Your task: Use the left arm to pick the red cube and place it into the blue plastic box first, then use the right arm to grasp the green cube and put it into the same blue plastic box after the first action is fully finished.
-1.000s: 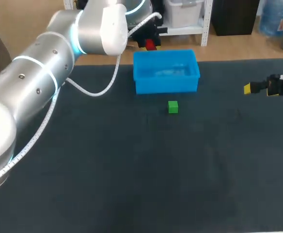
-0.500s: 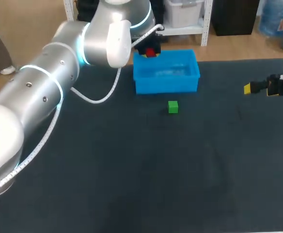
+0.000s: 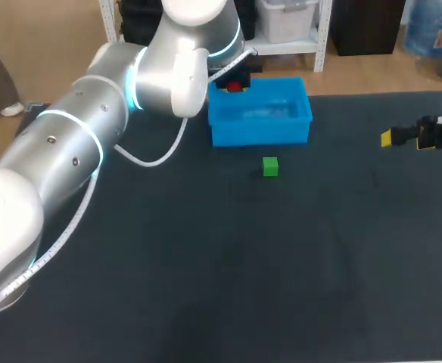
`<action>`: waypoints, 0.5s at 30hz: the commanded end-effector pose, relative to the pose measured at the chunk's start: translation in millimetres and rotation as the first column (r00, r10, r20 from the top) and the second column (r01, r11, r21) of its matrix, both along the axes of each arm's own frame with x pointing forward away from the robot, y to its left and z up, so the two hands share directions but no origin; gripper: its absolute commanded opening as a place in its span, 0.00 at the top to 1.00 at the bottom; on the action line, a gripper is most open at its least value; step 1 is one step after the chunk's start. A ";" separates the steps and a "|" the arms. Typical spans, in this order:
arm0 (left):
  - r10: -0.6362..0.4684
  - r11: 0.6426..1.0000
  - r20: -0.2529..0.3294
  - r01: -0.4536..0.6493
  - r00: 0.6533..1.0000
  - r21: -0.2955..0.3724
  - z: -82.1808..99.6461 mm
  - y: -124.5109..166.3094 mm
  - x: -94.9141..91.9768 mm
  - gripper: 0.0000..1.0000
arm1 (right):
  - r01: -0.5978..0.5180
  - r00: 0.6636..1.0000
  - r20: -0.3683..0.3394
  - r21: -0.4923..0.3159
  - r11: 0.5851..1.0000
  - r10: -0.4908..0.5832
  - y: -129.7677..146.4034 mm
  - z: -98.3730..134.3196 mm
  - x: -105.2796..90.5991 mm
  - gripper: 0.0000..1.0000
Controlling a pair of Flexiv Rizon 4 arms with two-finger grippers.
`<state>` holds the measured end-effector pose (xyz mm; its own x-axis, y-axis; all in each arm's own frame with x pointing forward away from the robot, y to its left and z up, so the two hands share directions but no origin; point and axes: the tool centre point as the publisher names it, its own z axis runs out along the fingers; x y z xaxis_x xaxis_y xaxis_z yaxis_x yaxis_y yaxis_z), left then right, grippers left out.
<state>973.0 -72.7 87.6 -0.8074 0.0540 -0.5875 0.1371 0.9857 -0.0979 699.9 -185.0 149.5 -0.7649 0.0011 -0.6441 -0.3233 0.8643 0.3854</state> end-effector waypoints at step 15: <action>-0.025 0.998 -0.264 0.041 0.964 0.054 0.1 -9.5 32.1 0.00 | -0.001 1.000 -0.001 -0.001 1.000 0.001 -0.2 0.1 0.3 0.00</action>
